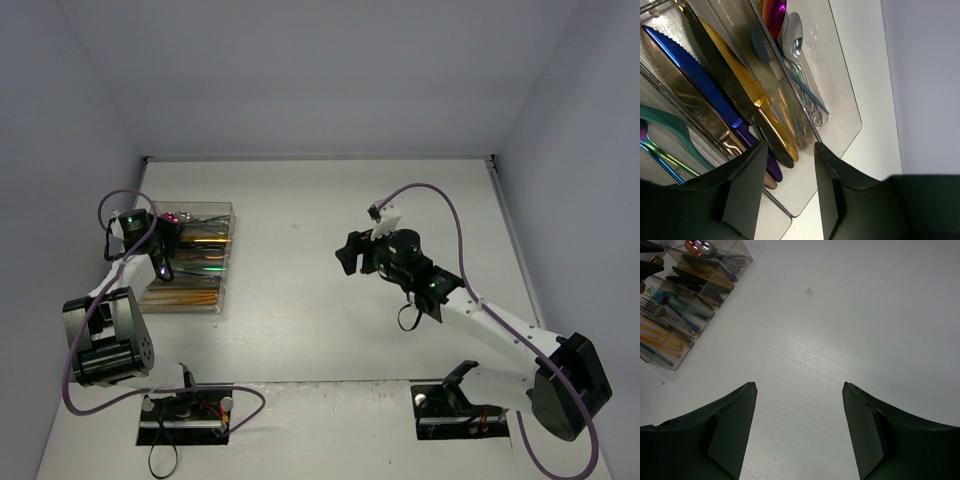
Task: Sort the eating utensils into containers
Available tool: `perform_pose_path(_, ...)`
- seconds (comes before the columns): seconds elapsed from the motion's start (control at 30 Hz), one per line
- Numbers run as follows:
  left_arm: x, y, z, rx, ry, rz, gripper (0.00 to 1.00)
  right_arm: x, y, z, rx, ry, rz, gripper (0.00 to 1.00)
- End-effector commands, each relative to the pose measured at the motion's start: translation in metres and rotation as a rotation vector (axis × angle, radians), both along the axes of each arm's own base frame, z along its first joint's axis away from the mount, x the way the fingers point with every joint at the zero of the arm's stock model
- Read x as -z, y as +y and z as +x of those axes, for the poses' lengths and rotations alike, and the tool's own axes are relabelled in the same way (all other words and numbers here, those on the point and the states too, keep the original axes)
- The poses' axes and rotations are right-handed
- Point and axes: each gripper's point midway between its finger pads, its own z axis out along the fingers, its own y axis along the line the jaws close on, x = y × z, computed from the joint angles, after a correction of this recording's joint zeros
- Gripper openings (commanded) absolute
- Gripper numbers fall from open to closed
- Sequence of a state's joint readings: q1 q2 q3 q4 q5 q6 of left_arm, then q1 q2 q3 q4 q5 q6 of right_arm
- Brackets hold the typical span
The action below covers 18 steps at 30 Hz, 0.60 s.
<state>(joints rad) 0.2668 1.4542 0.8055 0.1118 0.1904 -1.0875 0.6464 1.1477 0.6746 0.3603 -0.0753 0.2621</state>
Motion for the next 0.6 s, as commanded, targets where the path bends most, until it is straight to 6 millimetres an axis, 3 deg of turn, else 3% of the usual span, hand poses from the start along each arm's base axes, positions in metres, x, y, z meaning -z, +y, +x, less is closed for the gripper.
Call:
perform_pose_path(0.0, -0.061, -0.001, 0.005, 0.047, -0.132, 0.077, 0.46, -0.027, -0.002, 0.008, 0.031, -0.062, 0.059, 0.67)
perform_pose_path(0.17, -0.137, -0.003, -0.016, 0.179, -0.183, 0.312, 0.53, -0.045, -0.023, 0.013, 0.120, -0.095, 0.038, 0.71)
perform_pose_path(0.27, -0.192, -0.008, -0.037, 0.249, -0.216, 0.439, 0.56, -0.072, -0.041, 0.016, 0.198, -0.150, 0.029, 0.76)
perform_pose_path(0.33, -0.218, -0.016, -0.052, 0.331, -0.215, 0.560, 0.57, -0.086, -0.057, 0.013, 0.255, -0.170, 0.001, 0.83)
perform_pose_path(0.47, -0.260, -0.033, -0.080, 0.415, -0.257, 0.684, 0.60, -0.133, -0.094, 0.008, 0.391, -0.262, -0.014, 0.97)
perform_pose_path(0.57, -0.289, -0.045, -0.103, 0.458, -0.301, 0.759, 0.62, -0.162, -0.122, -0.003, 0.483, -0.317, -0.029, 1.00)
